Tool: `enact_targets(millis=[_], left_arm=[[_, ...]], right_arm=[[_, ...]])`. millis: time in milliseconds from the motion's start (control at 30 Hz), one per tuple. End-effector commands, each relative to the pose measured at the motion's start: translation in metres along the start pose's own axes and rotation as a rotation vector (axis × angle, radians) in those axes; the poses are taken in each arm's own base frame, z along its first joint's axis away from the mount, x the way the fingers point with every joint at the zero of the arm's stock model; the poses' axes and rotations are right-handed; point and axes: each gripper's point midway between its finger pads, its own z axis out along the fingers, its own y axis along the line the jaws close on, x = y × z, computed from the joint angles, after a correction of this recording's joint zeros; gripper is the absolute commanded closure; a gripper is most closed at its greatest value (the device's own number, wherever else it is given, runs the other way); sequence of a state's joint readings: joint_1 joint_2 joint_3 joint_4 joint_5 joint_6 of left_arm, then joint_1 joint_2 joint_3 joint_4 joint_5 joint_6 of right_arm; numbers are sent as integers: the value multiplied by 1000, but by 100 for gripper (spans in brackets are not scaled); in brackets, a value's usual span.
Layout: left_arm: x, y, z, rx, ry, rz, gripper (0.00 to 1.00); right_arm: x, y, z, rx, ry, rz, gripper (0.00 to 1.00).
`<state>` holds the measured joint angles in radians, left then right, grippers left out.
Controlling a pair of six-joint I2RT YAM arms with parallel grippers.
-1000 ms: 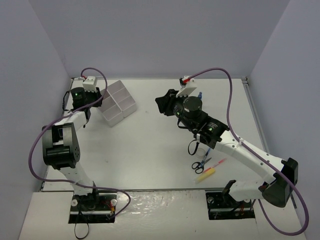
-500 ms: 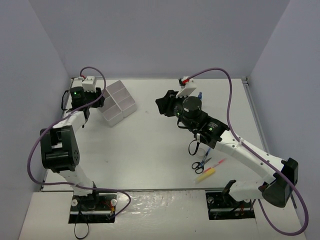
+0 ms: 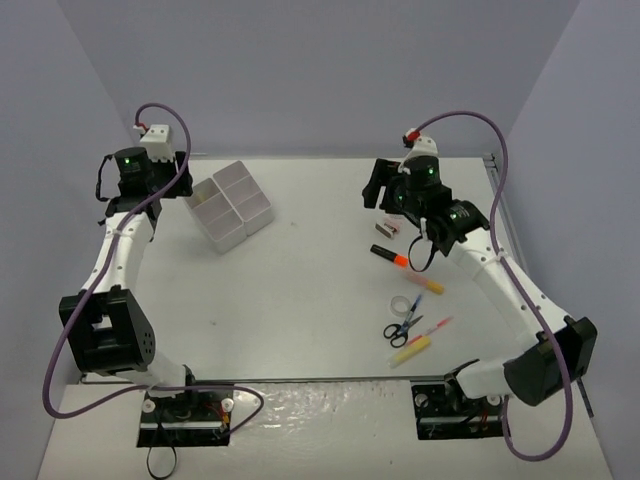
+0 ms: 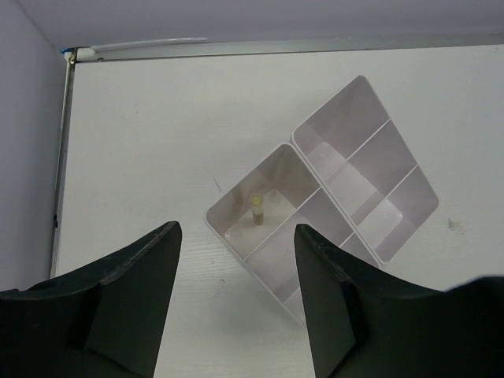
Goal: Sort the stationery into containers
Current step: Pick up the pen from the corner of the board.
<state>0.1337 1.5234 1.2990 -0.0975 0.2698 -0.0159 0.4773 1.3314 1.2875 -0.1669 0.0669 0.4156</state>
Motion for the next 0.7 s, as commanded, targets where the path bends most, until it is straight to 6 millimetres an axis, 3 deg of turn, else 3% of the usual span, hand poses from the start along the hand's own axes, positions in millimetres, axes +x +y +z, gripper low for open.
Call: enact_targets(millis=[0, 133, 200, 300, 400, 433, 467, 533, 567, 667], left_arm=[[-39, -17, -33, 85, -36, 51, 43], [-39, -21, -39, 112, -32, 79, 42], [-29, -16, -39, 100, -8, 81, 41], [-23, -12, -36, 92, 14, 73, 41], [-16, -9, -35, 93, 51, 60, 41], [-15, -9, -35, 96, 52, 58, 41], [-13, -11, -35, 110, 58, 52, 41], [-11, -15, -34, 128, 63, 33, 41], [-8, -19, -34, 145, 71, 15, 41], [-2, -34, -35, 226, 85, -18, 41]], right_arm=[[25, -44, 13, 89, 232, -74, 33], [45, -57, 23, 115, 330, -127, 33], [53, -59, 30, 114, 365, -142, 33], [54, -65, 31, 128, 379, -167, 34], [59, -84, 32, 184, 412, -200, 35], [61, -87, 31, 190, 423, -205, 38], [67, -94, 31, 202, 451, -223, 50], [79, -111, 34, 244, 502, -266, 62], [85, -117, 34, 254, 534, -283, 64], [108, -129, 39, 268, 625, -331, 57]])
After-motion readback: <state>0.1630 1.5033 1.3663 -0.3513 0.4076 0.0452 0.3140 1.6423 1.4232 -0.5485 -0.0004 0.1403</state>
